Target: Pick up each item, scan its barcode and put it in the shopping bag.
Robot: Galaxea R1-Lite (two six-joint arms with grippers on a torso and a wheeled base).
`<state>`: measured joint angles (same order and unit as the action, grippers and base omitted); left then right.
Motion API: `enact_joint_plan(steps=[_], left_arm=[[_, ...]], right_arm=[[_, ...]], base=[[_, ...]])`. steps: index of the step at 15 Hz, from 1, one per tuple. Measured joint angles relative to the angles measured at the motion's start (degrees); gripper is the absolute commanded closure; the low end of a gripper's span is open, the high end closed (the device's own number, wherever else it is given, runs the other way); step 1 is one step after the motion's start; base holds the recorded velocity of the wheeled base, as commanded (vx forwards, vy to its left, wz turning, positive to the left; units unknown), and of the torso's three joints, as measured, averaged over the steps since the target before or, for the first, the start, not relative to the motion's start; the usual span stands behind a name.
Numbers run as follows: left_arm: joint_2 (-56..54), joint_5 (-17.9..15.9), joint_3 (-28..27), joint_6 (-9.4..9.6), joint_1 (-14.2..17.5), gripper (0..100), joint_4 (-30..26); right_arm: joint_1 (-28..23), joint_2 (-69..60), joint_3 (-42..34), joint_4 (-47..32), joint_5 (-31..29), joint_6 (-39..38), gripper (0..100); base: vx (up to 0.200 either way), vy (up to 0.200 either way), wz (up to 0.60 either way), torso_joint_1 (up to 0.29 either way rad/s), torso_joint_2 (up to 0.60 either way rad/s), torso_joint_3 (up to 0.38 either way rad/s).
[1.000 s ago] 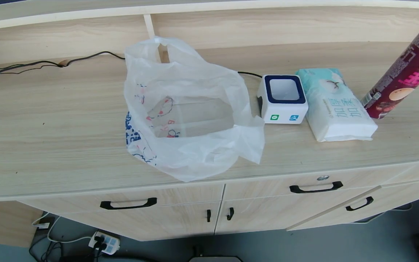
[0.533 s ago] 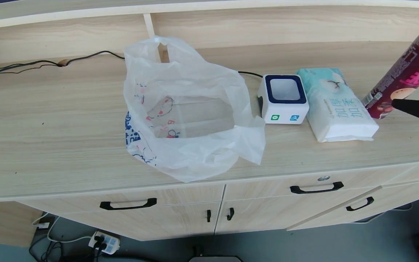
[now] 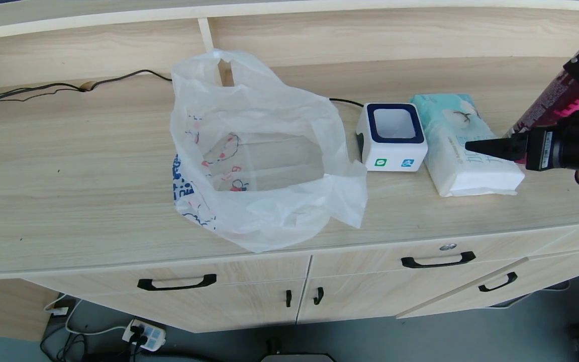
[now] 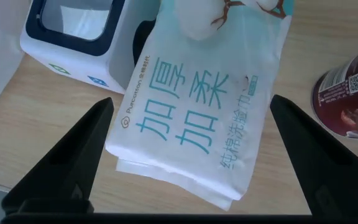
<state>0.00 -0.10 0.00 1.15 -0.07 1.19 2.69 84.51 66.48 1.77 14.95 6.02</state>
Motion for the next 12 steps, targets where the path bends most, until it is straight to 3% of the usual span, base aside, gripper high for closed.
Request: enact_joint_plan(steps=[12], left_arm=[[0.0,0.0,0.0,0.0,0.0,0,0.0]], right_arm=[[1.0,5.9,5.2,-0.5,-0.3,0.1,0]], base=[[0.0,0.0,0.0,0.0,0.0,0.0]])
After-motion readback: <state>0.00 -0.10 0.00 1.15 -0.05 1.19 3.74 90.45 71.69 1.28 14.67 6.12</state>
